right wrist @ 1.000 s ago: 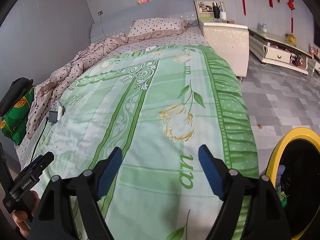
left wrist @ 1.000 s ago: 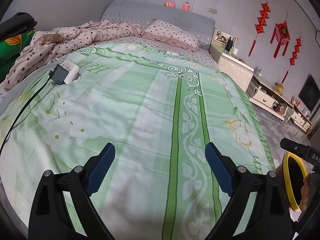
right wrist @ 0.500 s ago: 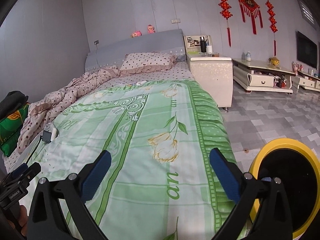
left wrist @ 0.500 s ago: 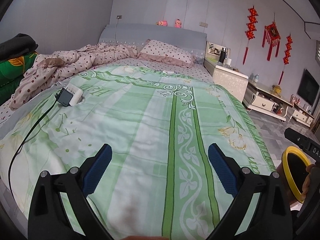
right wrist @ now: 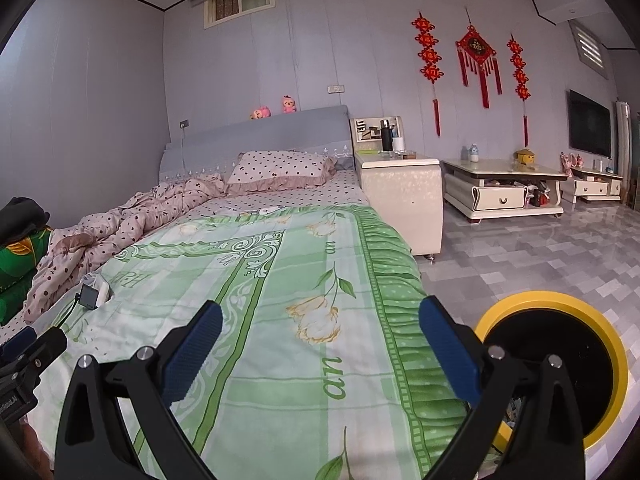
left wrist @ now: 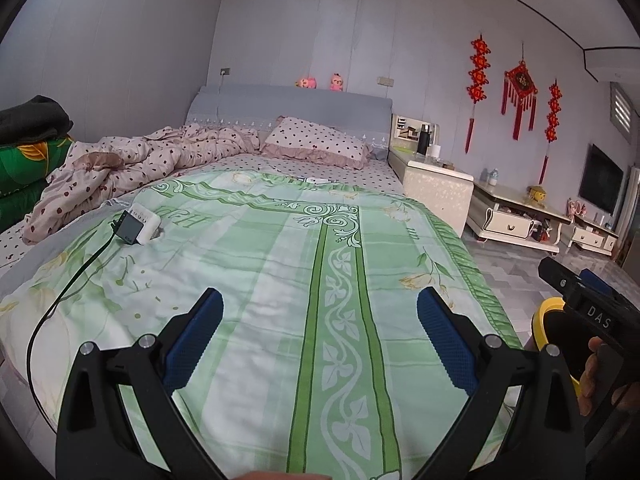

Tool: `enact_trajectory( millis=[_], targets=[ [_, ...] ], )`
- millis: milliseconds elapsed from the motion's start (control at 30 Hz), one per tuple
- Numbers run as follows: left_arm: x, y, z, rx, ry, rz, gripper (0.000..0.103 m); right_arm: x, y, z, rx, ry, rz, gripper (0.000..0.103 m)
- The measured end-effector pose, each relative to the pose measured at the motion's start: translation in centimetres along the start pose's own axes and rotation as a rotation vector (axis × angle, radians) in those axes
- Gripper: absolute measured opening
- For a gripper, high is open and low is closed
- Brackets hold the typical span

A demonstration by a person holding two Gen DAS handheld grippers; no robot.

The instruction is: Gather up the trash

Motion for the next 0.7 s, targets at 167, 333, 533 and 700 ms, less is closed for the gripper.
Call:
enact_trajectory(
  millis=[167, 333, 533, 700],
  targets=[
    [-0.7, 0.3, 0.7, -0.012, 0.018, -0.001, 0.093, 0.0, 0.8, 0.3, -0.011, 0.01, 0.004, 0.095],
    [-0.9, 0.7, 0.7, -0.014, 0.025, -0.006, 0.094, 0.2, 1.6, 0.1, -0.007, 0.008, 0.006, 0.095],
    [-0.8, 0.8, 0.5, -0.015, 0.038, 0.0, 0.093, 0.1, 2.2, -0.1, -0.002, 0.009, 0.007, 0.095],
    [-0.9, 1.1, 0.5, -0.023, 0.04, -0.006, 0.094, 0.1, 2.5, -0.4, 0.002, 0.006, 0.01, 0.095]
  ],
)
Point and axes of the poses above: each gripper's, at about its wrist camera, not at the fingertips, and z roughly against the way its jaws point, x to its left, y to its underside, the point moved 9 cm from there along -z, roughly the way its jaws point, and after that the axes turned 2 degrees about -y, right-handed, at the moved point
